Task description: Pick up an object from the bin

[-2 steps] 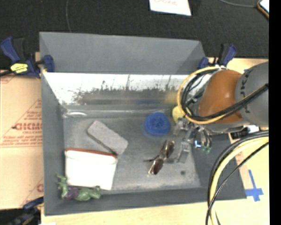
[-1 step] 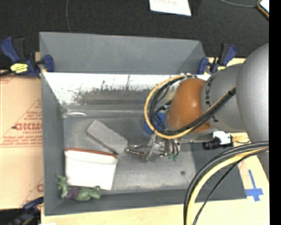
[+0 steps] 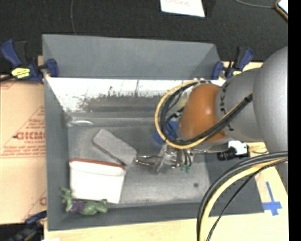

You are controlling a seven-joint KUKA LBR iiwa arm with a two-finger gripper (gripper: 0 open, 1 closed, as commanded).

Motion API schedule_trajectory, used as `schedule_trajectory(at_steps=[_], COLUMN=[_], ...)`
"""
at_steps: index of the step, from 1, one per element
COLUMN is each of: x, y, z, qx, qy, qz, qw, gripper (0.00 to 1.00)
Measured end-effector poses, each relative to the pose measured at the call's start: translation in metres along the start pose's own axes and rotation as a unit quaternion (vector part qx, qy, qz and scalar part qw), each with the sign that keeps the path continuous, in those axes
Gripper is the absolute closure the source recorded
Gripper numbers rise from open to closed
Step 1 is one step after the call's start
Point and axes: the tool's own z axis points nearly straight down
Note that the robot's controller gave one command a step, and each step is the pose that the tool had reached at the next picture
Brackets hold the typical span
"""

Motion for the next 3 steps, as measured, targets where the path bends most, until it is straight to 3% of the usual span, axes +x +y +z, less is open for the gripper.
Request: schedule_trajectory(at_steps=[1,2,3], x=[0.018,0.005,0.014], y=[-0.014,-0.005,-0.014], z=[-0.014,-0.027,-0.024], qx=[0.001,0.0,0.001], qy=[0.0003,-0.001,-0.0005], qz=[-0.167,-0.02,-0.165], qw=[0.9859,0.9998,0.9862], gripper=[1.0,1.0,1.0])
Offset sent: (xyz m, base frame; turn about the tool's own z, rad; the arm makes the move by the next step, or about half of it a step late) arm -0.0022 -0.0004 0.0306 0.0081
